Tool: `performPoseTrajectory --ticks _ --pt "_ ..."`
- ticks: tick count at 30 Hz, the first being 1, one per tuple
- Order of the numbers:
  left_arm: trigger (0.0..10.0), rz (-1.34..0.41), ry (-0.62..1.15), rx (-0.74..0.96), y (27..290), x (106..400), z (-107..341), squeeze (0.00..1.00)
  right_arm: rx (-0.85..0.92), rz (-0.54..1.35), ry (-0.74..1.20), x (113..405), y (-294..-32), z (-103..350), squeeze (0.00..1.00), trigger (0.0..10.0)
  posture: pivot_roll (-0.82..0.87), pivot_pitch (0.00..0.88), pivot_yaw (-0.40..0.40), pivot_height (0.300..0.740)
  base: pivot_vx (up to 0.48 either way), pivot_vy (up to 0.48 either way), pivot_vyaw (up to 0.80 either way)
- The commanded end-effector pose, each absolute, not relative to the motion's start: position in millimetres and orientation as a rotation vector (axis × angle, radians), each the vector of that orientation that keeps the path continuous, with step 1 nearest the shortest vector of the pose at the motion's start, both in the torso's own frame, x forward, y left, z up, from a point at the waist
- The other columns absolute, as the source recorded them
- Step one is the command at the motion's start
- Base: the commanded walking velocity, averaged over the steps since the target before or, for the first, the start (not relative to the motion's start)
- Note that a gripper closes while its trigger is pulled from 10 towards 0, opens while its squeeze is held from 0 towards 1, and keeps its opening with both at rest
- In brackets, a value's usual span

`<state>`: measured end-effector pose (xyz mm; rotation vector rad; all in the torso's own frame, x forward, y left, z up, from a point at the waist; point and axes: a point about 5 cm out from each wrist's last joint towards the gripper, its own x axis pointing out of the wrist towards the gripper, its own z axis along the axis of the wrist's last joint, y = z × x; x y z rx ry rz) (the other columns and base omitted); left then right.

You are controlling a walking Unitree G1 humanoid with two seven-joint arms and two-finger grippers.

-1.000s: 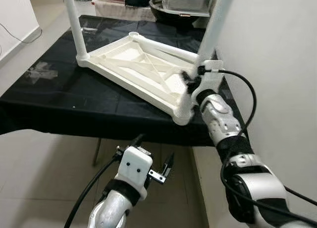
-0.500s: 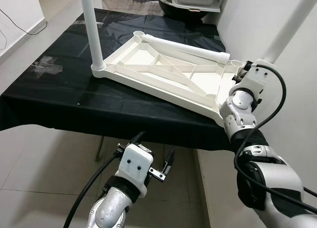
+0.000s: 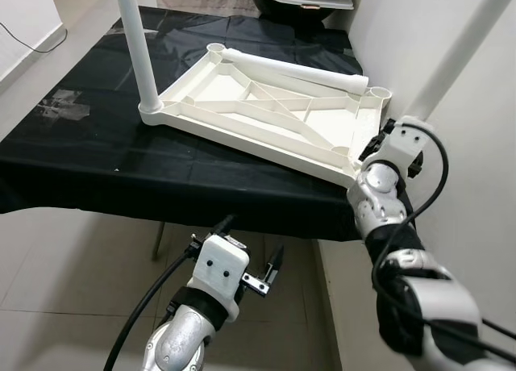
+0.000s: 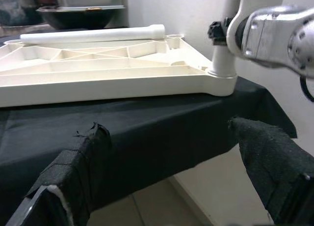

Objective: Building children table

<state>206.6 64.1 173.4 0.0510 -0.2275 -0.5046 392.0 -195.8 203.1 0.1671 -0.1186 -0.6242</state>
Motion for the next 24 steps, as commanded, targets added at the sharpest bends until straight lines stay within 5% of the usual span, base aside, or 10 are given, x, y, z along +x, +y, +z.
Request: performPoseTrajectory --ticks 1,12,24 --pt "10.0 -0.515 -0.207 0.058 64.7 205.7 167.4 0.00 0.166 -0.576 -0.145 381.3 -192.9 201.7 0.00 10.0 0.10 0.152 -0.085 0.740 0.000 0.000 0.00" --pt "10.0 -0.524 -0.195 0.063 64.8 207.3 162.3 0.00 0.154 -0.408 -0.116 348.0 -170.1 178.3 0.00 10.0 0.09 0.132 -0.074 0.740 0.000 0.000 0.00" --pt "10.0 -0.334 0.064 0.010 90.8 217.3 114.8 0.00 -0.041 0.107 -0.003 256.2 -130.8 107.3 0.00 10.0 0.07 0.112 -0.044 0.740 0.000 0.000 0.00"
